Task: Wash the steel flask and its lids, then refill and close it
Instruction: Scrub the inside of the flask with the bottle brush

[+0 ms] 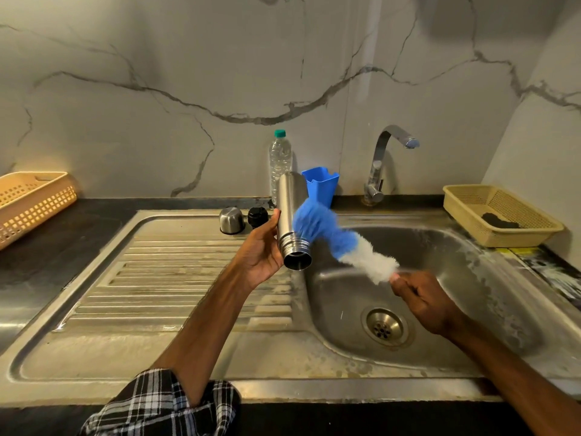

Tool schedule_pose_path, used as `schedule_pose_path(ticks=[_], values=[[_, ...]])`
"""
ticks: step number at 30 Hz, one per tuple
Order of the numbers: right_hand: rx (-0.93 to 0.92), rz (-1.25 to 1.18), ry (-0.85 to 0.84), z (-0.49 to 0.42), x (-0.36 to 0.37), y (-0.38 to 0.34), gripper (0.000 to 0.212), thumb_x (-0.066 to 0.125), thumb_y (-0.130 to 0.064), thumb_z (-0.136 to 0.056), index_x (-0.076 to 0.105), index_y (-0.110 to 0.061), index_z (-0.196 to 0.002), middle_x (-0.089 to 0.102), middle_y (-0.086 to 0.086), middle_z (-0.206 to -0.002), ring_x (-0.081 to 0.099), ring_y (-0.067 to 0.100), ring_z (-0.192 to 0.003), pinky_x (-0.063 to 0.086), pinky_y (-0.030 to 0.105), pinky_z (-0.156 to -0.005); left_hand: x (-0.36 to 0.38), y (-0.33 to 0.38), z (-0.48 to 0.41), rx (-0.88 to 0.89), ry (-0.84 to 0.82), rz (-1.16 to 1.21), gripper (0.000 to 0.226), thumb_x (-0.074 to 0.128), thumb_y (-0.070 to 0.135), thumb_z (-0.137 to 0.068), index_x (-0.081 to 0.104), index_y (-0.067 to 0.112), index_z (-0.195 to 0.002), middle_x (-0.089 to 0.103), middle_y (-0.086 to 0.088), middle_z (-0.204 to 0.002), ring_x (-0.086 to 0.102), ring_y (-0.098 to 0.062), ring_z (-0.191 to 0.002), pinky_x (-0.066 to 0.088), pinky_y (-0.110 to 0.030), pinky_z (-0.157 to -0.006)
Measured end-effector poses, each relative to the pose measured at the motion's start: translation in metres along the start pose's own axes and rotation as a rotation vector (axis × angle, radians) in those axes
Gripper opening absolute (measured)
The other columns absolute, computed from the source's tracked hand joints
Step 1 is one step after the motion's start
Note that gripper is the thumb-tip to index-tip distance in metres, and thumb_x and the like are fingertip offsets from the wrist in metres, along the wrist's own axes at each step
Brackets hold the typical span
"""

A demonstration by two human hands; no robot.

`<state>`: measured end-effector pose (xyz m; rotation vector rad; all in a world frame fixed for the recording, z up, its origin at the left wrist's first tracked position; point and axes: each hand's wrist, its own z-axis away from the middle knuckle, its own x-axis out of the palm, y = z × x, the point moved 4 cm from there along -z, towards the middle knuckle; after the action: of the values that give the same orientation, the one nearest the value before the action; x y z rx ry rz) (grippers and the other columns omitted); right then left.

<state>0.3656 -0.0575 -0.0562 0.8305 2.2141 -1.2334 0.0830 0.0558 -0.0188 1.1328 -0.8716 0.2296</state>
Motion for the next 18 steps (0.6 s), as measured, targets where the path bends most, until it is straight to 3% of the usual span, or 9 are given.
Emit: schedule_pose_path(ticks=[5, 9, 11, 14, 15, 18], values=[[0.041, -0.012, 0.021, -0.002, -0.002, 0.002, 0.051, 0.035, -0.049, -0.100, 0.040, -0.020, -0.059, 0.035, -0.011, -0.054, 0.032, 0.003, -0.050, 0.026, 0.026, -0.049, 0.002, -0.004, 0.000, -0.018, -0.032, -0.009, 0.053, 0.060, 0.033, -0.098, 0.053, 0.004, -0.141, 0.062, -0.021, -0.137, 0.060, -0.035, -0.126, 0.052, -0.047, -0.102], [-0.004, -0.004, -0.017, -0.003, 0.002, -0.004, 0.057, 0.035, -0.053, -0.101, 0.041, -0.015, -0.059, 0.036, 0.003, -0.053, 0.034, 0.016, -0.049, 0.030, 0.035, -0.051, 0.006, -0.010, 0.002, -0.051, -0.043, -0.039, 0.034, 0.048, 0.027, -0.107, 0.061, 0.004, -0.129, 0.071, -0.017, -0.120, 0.072, -0.028, -0.103, 0.059, -0.041, -0.090], [0.021, -0.004, 0.019, -0.005, 0.000, -0.006, 0.058, 0.032, -0.058, -0.100, 0.039, -0.018, -0.059, 0.034, -0.002, -0.054, 0.032, 0.008, -0.050, 0.028, 0.032, -0.050, 0.008, -0.012, 0.003, -0.041, -0.051, -0.061, 0.033, 0.055, 0.027, -0.102, 0.062, 0.005, -0.126, 0.072, -0.017, -0.118, 0.073, -0.029, -0.101, 0.060, -0.042, -0.090], [0.001, -0.009, -0.021, -0.002, 0.001, -0.007, 0.052, 0.036, -0.047, -0.101, 0.039, -0.021, -0.057, 0.033, -0.008, -0.054, 0.030, 0.008, -0.049, 0.027, 0.034, -0.050, 0.007, -0.013, 0.002, -0.038, -0.058, -0.062, 0.062, 0.083, 0.023, -0.078, 0.059, 0.002, -0.131, 0.071, -0.018, -0.119, 0.073, -0.030, -0.102, 0.062, -0.043, -0.087], [-0.006, -0.002, -0.033, -0.002, 0.002, -0.006, 0.054, 0.036, -0.047, -0.102, 0.039, -0.019, -0.056, 0.032, -0.008, -0.054, 0.030, 0.009, -0.049, 0.028, 0.035, -0.050, 0.006, -0.013, 0.002, -0.037, -0.057, -0.059, 0.066, 0.084, 0.022, -0.077, 0.057, 0.002, -0.134, 0.070, -0.018, -0.121, 0.073, -0.029, -0.102, 0.062, -0.042, -0.086], [0.055, 0.001, 0.004, -0.004, 0.000, -0.002, 0.061, 0.034, -0.056, -0.101, 0.042, -0.013, -0.058, 0.035, -0.005, -0.054, 0.032, 0.008, -0.049, 0.029, 0.038, -0.050, 0.003, -0.012, -0.004, -0.018, -0.062, -0.014, 0.045, 0.059, 0.028, -0.100, 0.055, 0.005, -0.139, 0.068, -0.017, -0.127, 0.072, -0.029, -0.105, 0.059, -0.043, -0.093]])
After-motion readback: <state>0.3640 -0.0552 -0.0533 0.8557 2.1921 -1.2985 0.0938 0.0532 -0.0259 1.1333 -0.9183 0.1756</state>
